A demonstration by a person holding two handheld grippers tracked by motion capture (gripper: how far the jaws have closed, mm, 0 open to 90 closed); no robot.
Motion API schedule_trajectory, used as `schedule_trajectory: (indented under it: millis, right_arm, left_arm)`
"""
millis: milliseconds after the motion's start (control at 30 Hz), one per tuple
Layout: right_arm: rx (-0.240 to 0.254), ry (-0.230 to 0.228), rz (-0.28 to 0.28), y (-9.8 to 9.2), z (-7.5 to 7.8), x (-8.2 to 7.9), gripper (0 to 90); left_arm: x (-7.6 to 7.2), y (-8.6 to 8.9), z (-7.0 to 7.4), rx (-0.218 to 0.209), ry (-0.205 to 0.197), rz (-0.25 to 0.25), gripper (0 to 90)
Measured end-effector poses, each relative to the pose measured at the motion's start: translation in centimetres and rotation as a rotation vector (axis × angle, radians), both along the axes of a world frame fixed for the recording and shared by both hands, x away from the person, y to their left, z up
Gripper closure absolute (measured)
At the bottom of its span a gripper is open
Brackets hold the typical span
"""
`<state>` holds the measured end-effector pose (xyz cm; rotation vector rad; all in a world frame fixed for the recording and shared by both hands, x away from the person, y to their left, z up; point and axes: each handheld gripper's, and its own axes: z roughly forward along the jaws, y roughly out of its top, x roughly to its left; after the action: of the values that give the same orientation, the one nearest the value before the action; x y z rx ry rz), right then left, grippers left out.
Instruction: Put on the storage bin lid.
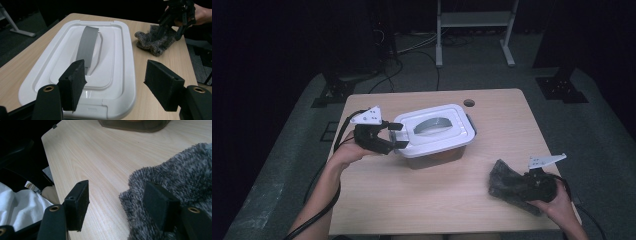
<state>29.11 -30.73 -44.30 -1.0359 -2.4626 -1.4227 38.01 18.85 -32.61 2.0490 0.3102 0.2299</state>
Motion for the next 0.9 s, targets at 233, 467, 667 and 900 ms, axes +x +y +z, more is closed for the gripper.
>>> schedule_trajectory:
  millis: [233,467,667,900]
  right_arm:
    - [-0.002,0.005,0.001,0.1,0.0,0.0,36.3]
    - [-0.002,0.002,0.0,0.1,0.0,0.0,36.2]
    - [-0.001,0.0,-0.002,0.0,0.0,0.0,36.2]
    - [-0.002,0.006,-0.002,0.0,-0.1,0.0,35.9]
  left_arm:
    - [-0.9,0.9,-0.5,-0.013,0.001,0.009,31.1]
    - [-1.8,1.5,-1.2,-0.026,0.007,0.014,28.9]
    - [-2.4,1.9,-1.9,-0.03,0.014,0.025,27.6]
    - [-3.2,2.6,-2.6,-0.042,0.02,0.04,24.9]
